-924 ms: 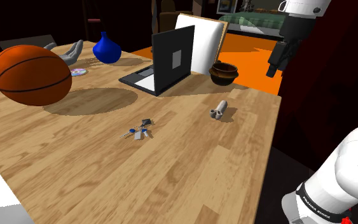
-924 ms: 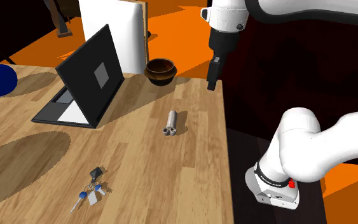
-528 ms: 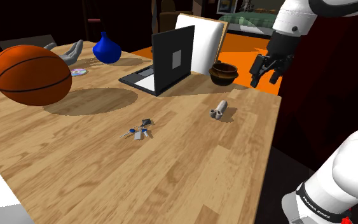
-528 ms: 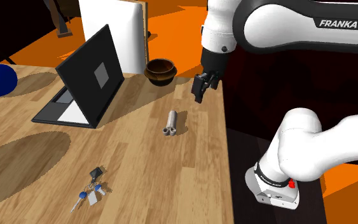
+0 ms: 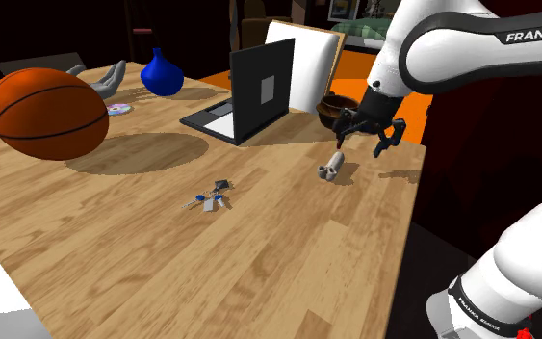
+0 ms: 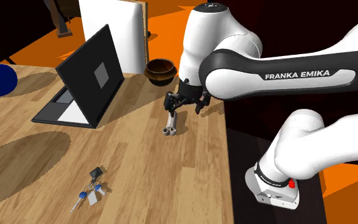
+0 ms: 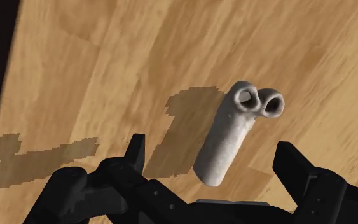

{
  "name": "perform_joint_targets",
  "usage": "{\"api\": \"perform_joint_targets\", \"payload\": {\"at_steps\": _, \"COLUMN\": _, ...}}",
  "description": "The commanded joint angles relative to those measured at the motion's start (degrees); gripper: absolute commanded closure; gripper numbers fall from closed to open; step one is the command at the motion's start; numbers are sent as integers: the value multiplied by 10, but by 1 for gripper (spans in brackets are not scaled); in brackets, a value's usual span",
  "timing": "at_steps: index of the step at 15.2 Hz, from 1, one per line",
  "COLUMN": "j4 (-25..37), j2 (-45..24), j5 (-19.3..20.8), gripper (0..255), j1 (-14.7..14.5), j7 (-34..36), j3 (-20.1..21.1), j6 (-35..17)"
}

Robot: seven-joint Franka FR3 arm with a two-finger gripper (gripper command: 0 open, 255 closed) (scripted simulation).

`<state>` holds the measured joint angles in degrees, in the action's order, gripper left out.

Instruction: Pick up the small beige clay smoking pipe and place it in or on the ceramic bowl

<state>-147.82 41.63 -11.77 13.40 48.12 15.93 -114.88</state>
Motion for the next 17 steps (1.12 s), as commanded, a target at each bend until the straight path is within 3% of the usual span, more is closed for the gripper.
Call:
{"api": "perform_joint_targets", "payload": {"at_steps": 1, "j4": -6, "j2": -33, "j5": -15, "gripper": 0, "j1": 27, "j7": 96, "j3": 40, "j6": -55}}
{"api": "perform_joint_targets", "payload": {"at_steps": 4, "j4": -4, "j2": -77, "j5": -23, "gripper": 0, "j1": 65, "j7": 207, "j3": 88, "j6": -114}}
{"api": "perform_joint_targets", "payload": {"at_steps": 12, "j4": -33, "j2": -119, "j5": -25, "gripper": 0, "j1": 70, "j7": 210, "j3": 106, "j6": -185}}
{"api": "perform_joint_targets", "payload": {"at_steps": 17, "j4": -33, "j2": -119, "j5": -25, "gripper": 0, "j1": 70, "j7": 210, "j3": 106, "j6": -185}}
